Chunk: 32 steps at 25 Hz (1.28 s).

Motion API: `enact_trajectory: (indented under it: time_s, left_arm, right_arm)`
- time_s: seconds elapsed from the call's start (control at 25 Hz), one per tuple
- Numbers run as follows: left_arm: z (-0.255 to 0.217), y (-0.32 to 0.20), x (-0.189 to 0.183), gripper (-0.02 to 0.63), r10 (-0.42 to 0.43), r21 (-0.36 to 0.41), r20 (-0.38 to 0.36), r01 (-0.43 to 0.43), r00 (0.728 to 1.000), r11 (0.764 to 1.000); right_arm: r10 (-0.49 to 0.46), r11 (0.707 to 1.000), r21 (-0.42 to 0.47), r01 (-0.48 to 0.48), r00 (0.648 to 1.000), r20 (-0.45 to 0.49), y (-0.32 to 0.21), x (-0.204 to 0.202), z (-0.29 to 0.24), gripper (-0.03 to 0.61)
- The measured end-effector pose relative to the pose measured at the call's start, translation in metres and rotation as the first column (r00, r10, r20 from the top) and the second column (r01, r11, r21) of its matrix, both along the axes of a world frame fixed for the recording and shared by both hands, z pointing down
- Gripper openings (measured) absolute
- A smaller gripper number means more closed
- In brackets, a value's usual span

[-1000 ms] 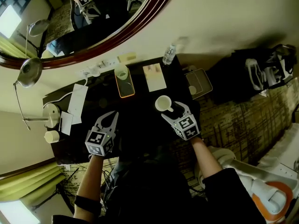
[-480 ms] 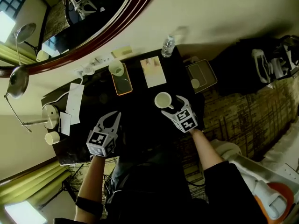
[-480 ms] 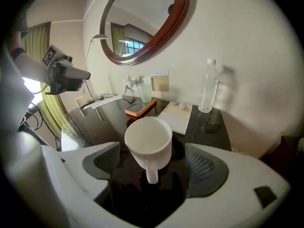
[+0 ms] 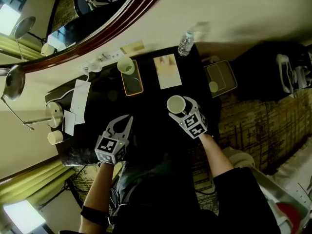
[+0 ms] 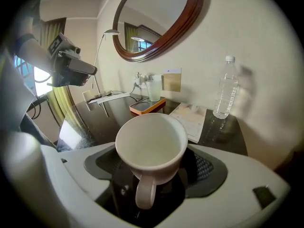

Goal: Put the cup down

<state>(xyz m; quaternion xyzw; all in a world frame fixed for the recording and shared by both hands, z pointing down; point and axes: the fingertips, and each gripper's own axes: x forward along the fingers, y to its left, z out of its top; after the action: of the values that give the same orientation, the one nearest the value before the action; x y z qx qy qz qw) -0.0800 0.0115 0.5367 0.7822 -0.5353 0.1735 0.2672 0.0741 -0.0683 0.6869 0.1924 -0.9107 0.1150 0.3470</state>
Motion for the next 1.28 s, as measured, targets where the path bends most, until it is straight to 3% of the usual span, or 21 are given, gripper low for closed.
enact_trajectory:
  time_s: [0.28, 0.52, 0.76, 1.04, 1.28]
  left_arm:
    - [0.015, 0.017, -0.019, 0.002, -0.007, -0.001, 0.015, 0.007, 1.0, 1.0]
    - [0.024, 0.028, -0.031, 0.002, -0.028, -0.012, 0.018, 0.029, 0.999, 1.0]
    - [0.031, 0.032, -0.041, 0.002, -0.056, -0.013, 0.018, 0.057, 0.998, 0.998]
    - [0.031, 0.033, -0.061, 0.002, -0.108, -0.003, 0.015, 0.108, 0.994, 0.994]
    - [0.029, 0.04, -0.08, 0.002, -0.158, 0.011, 0.005, 0.157, 0.988, 0.987]
  right_arm:
    - [-0.036, 0.999, 0.022, 0.036, 0.999, -0.001, -0.001, -0.006, -0.003, 0.417]
    - [-0.056, 0.998, 0.026, 0.054, 0.997, 0.061, -0.007, -0.031, -0.021, 0.416]
    - [-0.152, 0.986, 0.079, 0.145, 0.984, 0.093, -0.022, -0.087, -0.047, 0.416]
    - [-0.294, 0.95, 0.135, 0.28, 0.951, 0.093, -0.04, -0.168, -0.064, 0.416]
    - [-0.334, 0.937, 0.132, 0.322, 0.94, 0.074, -0.044, -0.211, -0.053, 0.417]
